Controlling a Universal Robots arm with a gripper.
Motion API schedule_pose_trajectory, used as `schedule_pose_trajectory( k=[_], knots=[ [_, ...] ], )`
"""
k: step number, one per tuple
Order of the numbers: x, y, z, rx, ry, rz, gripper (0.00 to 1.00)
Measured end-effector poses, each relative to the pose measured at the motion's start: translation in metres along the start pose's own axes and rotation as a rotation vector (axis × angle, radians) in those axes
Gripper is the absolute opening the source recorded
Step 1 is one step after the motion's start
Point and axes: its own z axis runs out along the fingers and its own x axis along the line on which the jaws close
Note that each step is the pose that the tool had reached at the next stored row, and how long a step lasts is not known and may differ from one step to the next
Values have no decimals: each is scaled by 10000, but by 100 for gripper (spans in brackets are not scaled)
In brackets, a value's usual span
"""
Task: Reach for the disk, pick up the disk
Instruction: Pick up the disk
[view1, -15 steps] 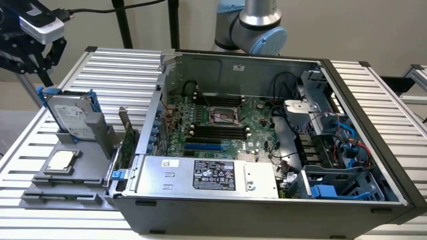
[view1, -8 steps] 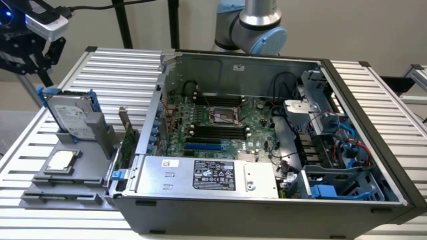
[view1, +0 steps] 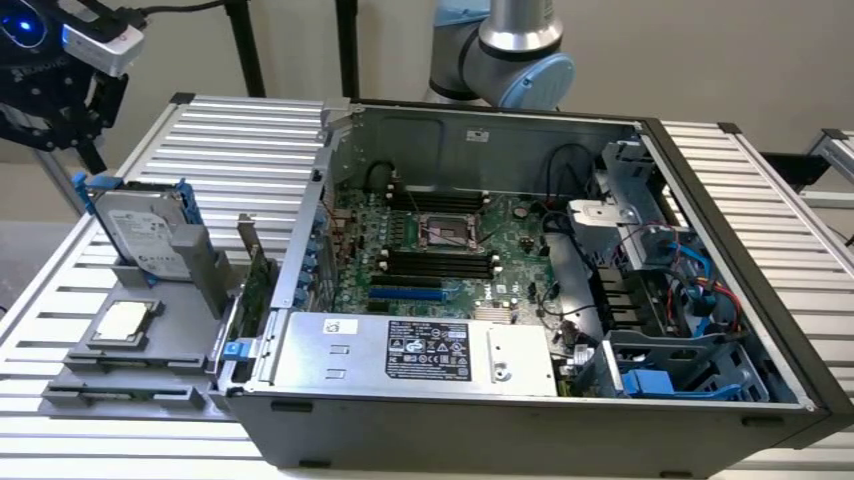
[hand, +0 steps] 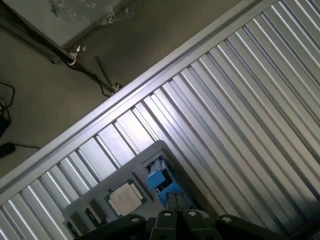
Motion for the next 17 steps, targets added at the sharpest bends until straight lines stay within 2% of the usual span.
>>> schedule_pose_trajectory(
  k=[14, 17],
  knots=[
    [0, 0, 0, 2, 93, -2522, 11],
    [0, 0, 0, 2, 97, -2625, 11]
  ],
)
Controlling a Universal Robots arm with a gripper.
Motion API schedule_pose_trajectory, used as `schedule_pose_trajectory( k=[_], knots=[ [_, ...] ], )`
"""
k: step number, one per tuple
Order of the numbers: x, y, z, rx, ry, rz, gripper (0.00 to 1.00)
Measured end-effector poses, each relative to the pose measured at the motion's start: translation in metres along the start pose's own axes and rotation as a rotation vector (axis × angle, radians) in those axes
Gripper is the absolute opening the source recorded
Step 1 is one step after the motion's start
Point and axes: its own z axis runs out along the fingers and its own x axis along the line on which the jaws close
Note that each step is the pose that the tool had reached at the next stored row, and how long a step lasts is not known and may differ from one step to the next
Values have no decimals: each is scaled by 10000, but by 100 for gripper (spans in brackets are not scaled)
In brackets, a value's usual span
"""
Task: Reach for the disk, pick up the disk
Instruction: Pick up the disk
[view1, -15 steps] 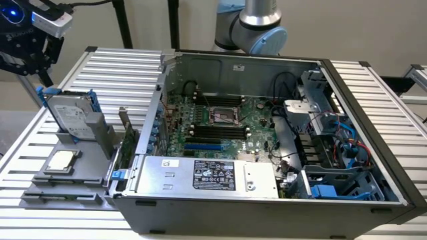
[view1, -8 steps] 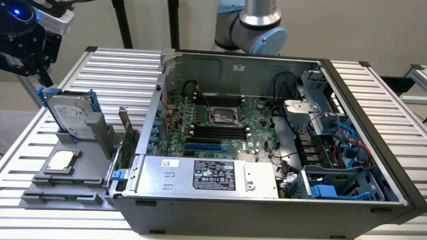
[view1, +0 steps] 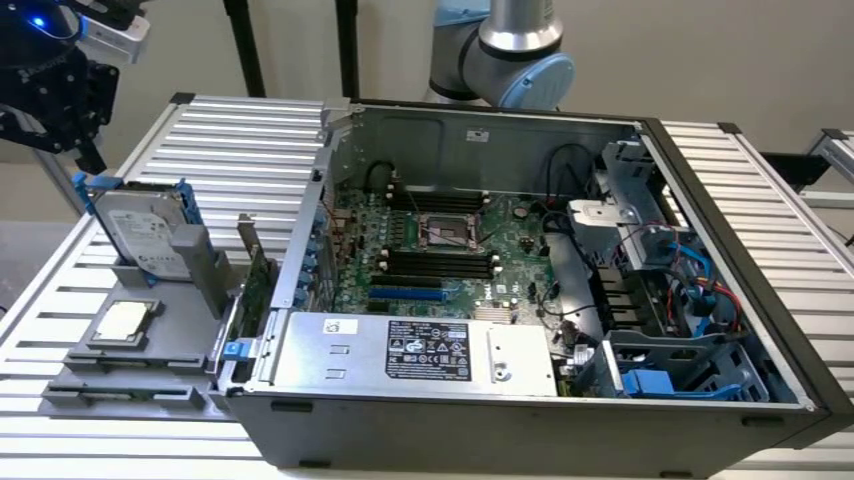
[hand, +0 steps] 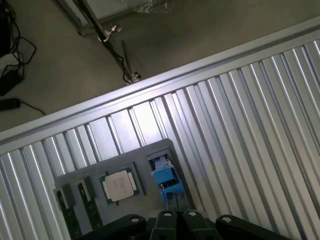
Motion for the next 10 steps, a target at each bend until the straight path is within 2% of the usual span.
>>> schedule_pose_trajectory(
  k=[3, 10],
  knots=[
    [0, 0, 0, -1, 7, -168, 11],
    [0, 0, 0, -1, 53, -1405, 11]
  ],
)
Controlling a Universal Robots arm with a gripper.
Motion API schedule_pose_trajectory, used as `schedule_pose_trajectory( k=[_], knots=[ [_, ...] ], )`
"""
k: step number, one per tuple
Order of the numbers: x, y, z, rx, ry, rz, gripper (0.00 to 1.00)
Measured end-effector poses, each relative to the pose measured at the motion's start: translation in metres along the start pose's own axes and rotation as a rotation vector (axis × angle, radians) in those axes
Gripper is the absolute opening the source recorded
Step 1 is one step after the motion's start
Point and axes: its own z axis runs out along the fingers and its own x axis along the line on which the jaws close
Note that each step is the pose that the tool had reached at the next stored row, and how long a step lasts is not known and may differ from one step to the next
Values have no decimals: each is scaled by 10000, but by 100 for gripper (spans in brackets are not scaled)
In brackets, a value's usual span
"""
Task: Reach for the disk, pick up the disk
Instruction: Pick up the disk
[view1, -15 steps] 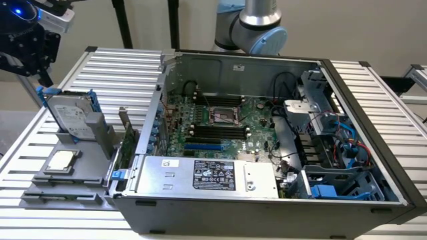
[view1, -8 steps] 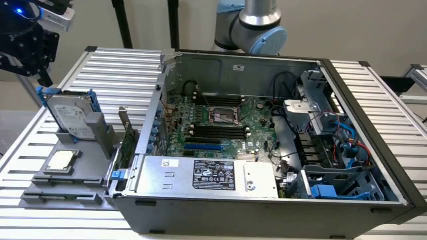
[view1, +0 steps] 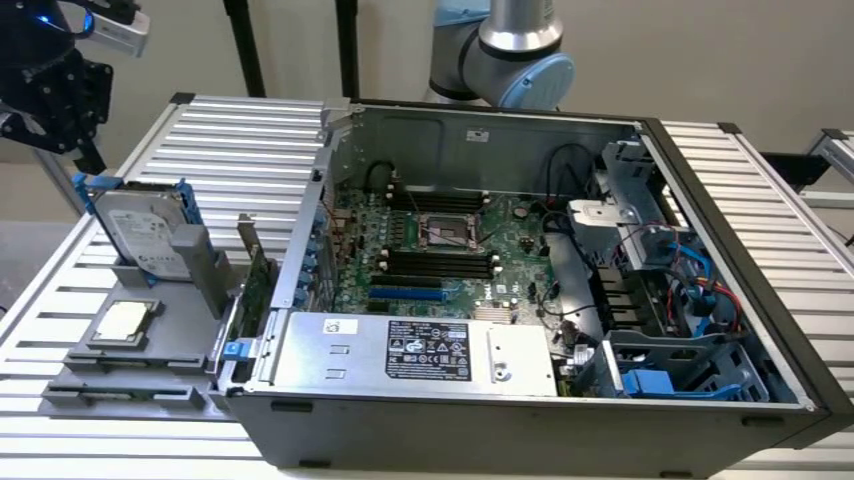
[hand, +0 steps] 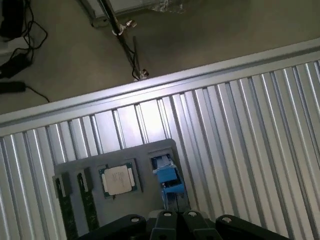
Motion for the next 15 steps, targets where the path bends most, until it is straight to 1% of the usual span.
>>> schedule_pose_trajectory(
  k=[6, 8, 10, 13, 15],
  knots=[
    [0, 0, 0, 11, 39, -1081, 11],
    [0, -1, 1, 32, 45, -1383, 11],
    [0, 0, -1, 67, 53, -1688, 11],
    [-1, -3, 1, 104, 46, -2024, 11],
    [-3, -12, -1, 105, 42, -2108, 12]
  ],
)
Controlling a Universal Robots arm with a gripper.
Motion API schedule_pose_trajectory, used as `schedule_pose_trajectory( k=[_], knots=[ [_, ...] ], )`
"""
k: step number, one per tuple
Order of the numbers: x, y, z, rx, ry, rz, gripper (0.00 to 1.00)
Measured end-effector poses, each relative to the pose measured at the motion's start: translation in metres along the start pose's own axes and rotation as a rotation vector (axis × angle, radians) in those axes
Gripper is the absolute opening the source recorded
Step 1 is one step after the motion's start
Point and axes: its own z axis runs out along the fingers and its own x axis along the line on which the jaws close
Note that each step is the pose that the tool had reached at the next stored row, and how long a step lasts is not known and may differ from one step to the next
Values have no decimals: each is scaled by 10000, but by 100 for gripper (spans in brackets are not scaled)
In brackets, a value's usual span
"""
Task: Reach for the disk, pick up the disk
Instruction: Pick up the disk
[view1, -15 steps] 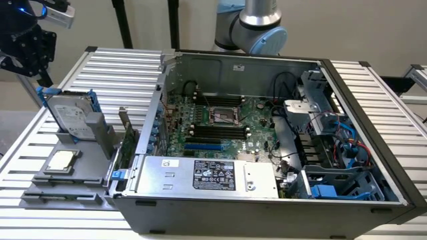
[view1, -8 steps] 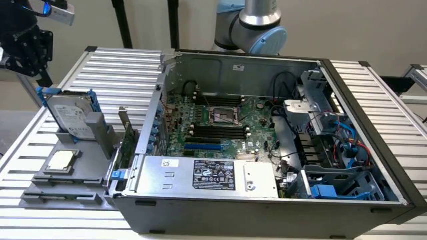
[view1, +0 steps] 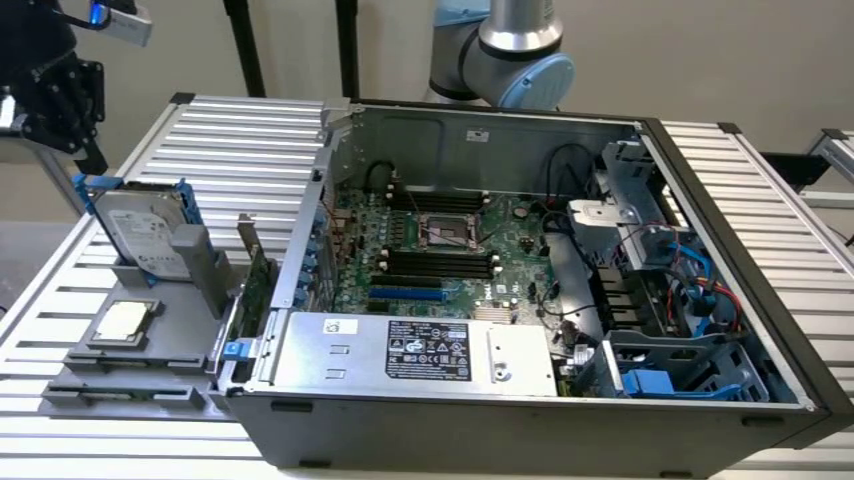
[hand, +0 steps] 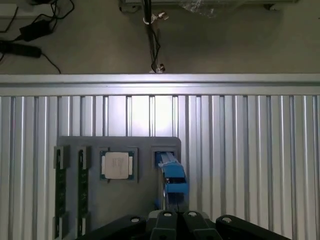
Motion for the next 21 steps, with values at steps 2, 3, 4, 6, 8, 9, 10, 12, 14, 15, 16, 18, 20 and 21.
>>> schedule_pose_trajectory(
  k=[2, 3, 4, 6, 8, 9, 10, 12, 14, 15, 16, 18, 20, 21],
  knots=[
    [1, -4, 0, 1, -1, -15, 24],
    [1, -7, 0, -1, 0, -17, 24],
    [0, -8, 0, -1, 0, -19, 30],
    [1, -11, 0, 0, 0, -21, 36],
    [0, -12, 2, 0, 0, -24, 42],
    [0, -13, 4, 0, 0, -25, 48],
    [0, -13, 9, 2, -1, -27, 54],
    [1, -13, 30, 4, 0, -29, 54],
    [1, -14, 64, 10, 1, -30, 54],
    [1, -15, 84, 16, 0, -31, 54],
    [1, -16, 102, 20, -1, -32, 54],
    [1, -16, 138, 24, 0, -31, 54],
    [1, -17, 174, 26, 0, -33, 54],
    [1, -18, 192, 27, 0, -33, 54]
  ],
)
